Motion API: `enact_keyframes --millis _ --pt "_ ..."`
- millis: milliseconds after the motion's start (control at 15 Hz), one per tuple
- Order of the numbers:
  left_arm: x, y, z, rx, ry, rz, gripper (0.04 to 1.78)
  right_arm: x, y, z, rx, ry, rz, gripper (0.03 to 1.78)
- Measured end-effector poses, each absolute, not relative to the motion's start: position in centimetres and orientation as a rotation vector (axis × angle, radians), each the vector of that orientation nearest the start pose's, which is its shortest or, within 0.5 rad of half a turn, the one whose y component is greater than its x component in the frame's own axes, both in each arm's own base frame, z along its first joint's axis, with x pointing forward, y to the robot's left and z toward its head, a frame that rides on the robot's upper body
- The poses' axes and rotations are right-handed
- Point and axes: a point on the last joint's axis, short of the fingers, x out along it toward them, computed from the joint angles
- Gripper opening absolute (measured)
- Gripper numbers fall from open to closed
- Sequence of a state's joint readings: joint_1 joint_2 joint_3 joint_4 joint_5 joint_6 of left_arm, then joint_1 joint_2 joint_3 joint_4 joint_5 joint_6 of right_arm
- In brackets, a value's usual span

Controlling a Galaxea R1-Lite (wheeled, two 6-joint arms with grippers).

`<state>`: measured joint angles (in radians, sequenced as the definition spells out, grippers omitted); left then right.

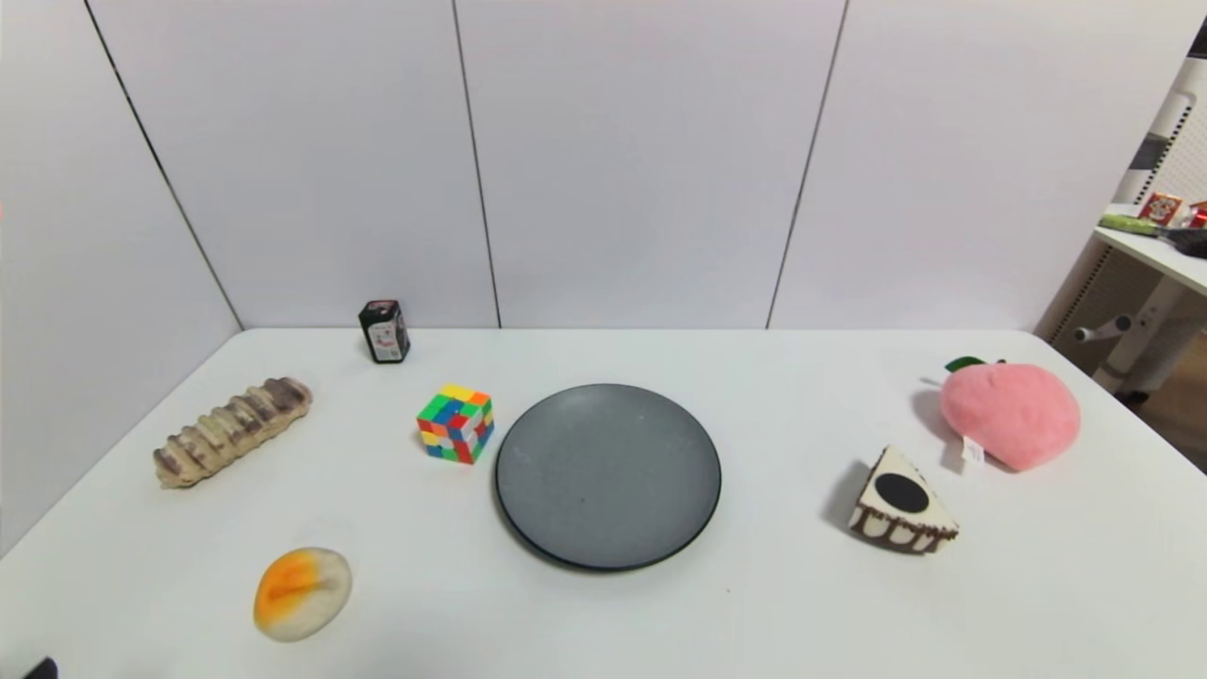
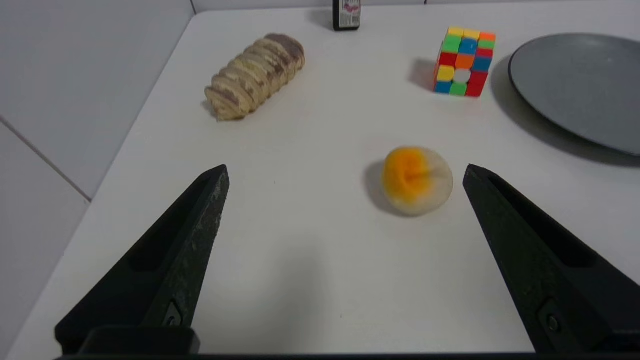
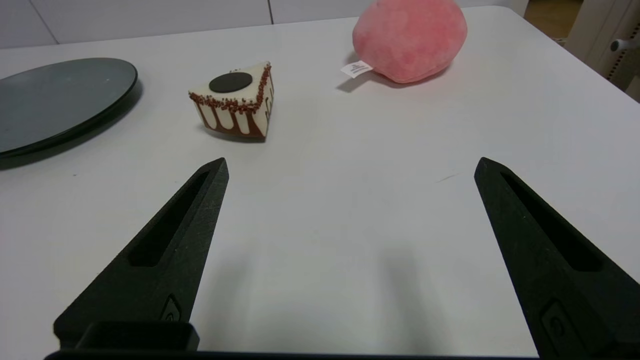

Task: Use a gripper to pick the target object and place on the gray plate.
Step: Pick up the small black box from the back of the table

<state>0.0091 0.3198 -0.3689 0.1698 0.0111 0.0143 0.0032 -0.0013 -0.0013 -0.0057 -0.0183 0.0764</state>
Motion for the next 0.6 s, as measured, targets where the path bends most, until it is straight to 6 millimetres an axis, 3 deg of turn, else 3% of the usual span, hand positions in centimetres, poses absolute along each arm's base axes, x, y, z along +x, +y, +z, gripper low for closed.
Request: enact_keyframes --millis 333,600 --pt "3.6 0.1 26.3 0.053 0.115 0.014 1.69 -2.3 0.0 7.6 0.076 -0.009 -0.015 1.7" --pt "9.6 0.0 31.1 0.066 0.176 -0.001 1.69 -2.3 0.0 7.6 0.076 -0.009 -0.016 1.7"
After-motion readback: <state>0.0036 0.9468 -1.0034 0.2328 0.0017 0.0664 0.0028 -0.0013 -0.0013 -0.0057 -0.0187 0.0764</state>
